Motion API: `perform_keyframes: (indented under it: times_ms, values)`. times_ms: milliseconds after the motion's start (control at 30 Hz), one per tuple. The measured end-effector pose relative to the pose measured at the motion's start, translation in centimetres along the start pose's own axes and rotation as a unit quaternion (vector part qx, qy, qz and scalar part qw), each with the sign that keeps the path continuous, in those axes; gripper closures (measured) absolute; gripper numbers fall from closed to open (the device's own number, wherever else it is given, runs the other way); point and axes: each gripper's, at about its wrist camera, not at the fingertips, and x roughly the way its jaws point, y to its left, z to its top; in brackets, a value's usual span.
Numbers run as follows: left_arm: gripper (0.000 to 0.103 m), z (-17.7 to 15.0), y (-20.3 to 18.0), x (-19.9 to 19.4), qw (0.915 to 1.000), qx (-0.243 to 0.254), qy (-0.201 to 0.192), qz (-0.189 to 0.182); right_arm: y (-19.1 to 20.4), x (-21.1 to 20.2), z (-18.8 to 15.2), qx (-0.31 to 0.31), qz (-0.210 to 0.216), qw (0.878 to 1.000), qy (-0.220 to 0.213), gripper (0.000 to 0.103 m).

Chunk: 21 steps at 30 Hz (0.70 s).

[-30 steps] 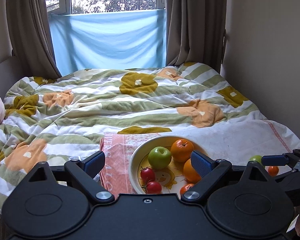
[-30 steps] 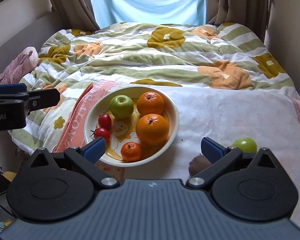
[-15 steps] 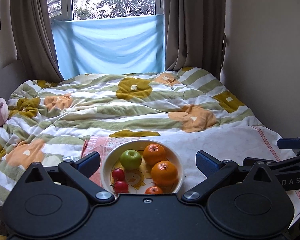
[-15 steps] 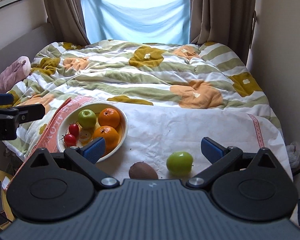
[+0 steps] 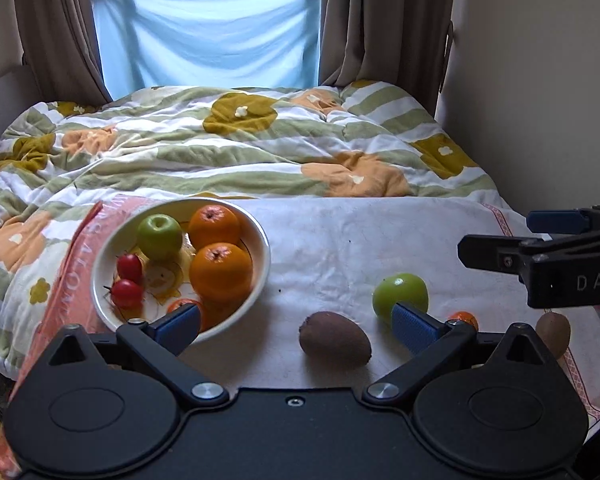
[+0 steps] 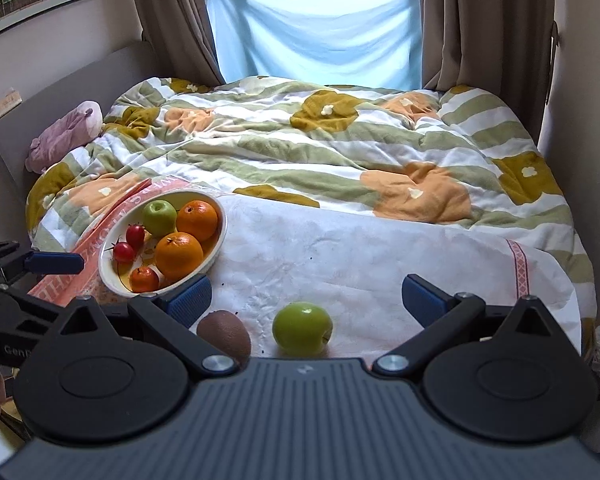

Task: Organize fruits
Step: 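Withdraw both tools from the bowl toward the kiwi and green apple, then grasp the kiwi with the left tool while the right tool grasps the green apple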

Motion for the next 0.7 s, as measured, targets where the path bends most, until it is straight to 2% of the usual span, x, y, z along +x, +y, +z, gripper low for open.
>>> perform_keyframes:
  times_ms: [133,267,433,700]
  values:
    - [0.000,-1.2,-1.3,1.9,0.9998,-0.018,0.011,0.005,-1.3,1.5,-0.8,0.005,0.006,1.000,0.012,0.000]
    - [0.000,-1.9,-2.6,4.3,0.9982,-0.044,0.026,0.031,-2.2,3.2,-1.6,0.023,0.018,0.999,0.023,0.000]
    - [0.002,-2.4,-4.1,7.6,0.9961,-0.046,0.042,0.062,-2.6,5.1,-2.5,0.031,0.017,0.999,0.032,0.000]
    - [0.019,-2.9,-5.0,10.5,0.9952,-0.048,0.060,0.061,-2.8,7.5,-3.1,0.032,0.029,0.998,0.047,0.000]
